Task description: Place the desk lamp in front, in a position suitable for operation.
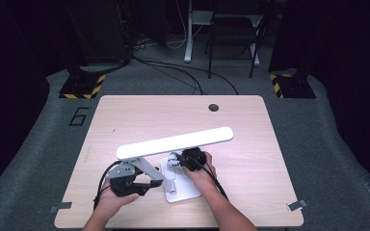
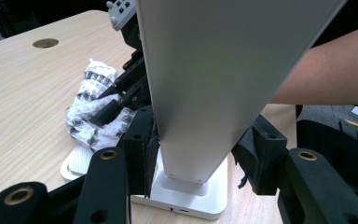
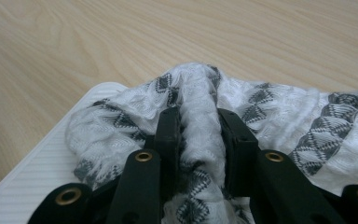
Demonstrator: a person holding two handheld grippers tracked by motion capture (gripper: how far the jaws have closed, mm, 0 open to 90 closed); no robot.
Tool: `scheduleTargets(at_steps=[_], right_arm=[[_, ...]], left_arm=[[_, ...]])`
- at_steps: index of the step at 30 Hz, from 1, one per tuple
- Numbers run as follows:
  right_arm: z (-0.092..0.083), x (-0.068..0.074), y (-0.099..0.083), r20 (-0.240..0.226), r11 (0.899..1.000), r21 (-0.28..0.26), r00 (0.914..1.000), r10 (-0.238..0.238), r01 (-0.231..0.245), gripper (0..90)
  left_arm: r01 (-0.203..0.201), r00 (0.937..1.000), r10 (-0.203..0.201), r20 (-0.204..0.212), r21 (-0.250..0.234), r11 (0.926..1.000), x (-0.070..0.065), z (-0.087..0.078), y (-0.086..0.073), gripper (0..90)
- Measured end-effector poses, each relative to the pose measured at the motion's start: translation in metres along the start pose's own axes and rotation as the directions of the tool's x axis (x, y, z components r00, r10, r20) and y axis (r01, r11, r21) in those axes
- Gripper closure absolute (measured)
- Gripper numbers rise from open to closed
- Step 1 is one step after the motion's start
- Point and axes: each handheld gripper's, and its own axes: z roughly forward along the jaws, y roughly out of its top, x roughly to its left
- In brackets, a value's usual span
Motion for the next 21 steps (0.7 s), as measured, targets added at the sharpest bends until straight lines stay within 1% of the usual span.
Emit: scheduleTargets(at_steps=[1,2,3,5,8,9,10,11,12,14,15,17,19,21], right_arm=[[0.001,0.000,0.000,0.002,1.000,-0.004,0.9998,0.018,-0.018,71.0],[0.001,-0.001,0.001,0.002,1.000,-0.004,1.0000,0.008,-0.008,70.9],[0.002,-0.001,0.001,0.005,1.000,-0.007,0.9998,0.019,-0.019,70.8],[0.003,-0.001,0.001,0.005,1.000,-0.009,0.9998,0.021,-0.021,70.7],[0.002,-0.001,0.001,0.008,1.000,-0.007,1.0000,0.006,-0.006,70.7],[0.001,0.001,0.000,0.015,1.000,-0.001,0.9997,0.020,-0.020,70.7],[0.001,0.001,0.000,0.015,1.000,-0.001,0.9997,0.020,-0.020,70.7],[0.000,0.000,0.000,0.013,1.000,0.002,0.9999,-0.005,0.005,70.7],[-0.003,0.001,-0.002,0.015,1.000,0.003,0.9999,-0.006,0.006,70.9],[-0.006,0.000,-0.005,0.011,1.000,0.000,0.9998,-0.018,0.018,70.9],[-0.006,0.000,-0.005,0.011,1.000,0.000,0.9998,-0.018,0.018,70.9],[-0.012,-0.001,-0.011,0.002,1.000,-0.012,0.9999,-0.012,0.012,71.0],[-0.015,-0.001,-0.015,0.001,1.000,-0.011,1.0000,-0.006,0.006,70.9],[-0.018,0.000,-0.016,-0.003,1.000,-0.005,0.9999,-0.012,0.012,70.9]], left_arm=[[0.000,1.0000,0.000,-0.001,0.002,1.0000,0.000,0.000,0.000,52.6],[-0.002,1.0000,0.002,0.003,0.004,1.0000,0.000,0.000,0.000,52.6],[-0.006,1.0000,0.006,0.005,0.007,1.0000,0.000,0.000,0.000,52.6],[-0.008,1.0000,0.008,0.006,0.008,0.9999,0.000,0.000,0.000,52.6],[-0.010,0.9999,0.010,0.008,0.006,0.9999,0.000,0.000,0.000,52.6],[0.000,0.9999,0.000,0.010,0.002,1.0000,0.000,0.000,0.000,52.6],[0.000,0.9999,0.000,0.010,0.002,1.0000,0.000,0.000,0.000,52.6],[-0.003,0.9998,0.003,0.021,0.012,0.9999,0.002,-0.002,0.000,52.6],[-0.003,0.9998,0.003,0.017,0.004,1.0000,0.002,-0.002,0.000,52.8],[-0.003,0.9997,0.002,0.025,0.015,0.9999,0.003,-0.003,0.000,52.9],[-0.003,0.9997,0.002,0.025,0.015,0.9999,0.003,-0.003,0.000,52.9],[0.002,0.9997,-0.002,0.023,0.012,0.9999,0.004,-0.004,-0.001,53.0],[0.001,0.9997,-0.001,0.025,0.012,0.9999,0.004,-0.004,-0.001,53.1],[0.003,0.9997,-0.003,0.023,0.011,0.9999,0.003,-0.004,-0.001,53.1]])
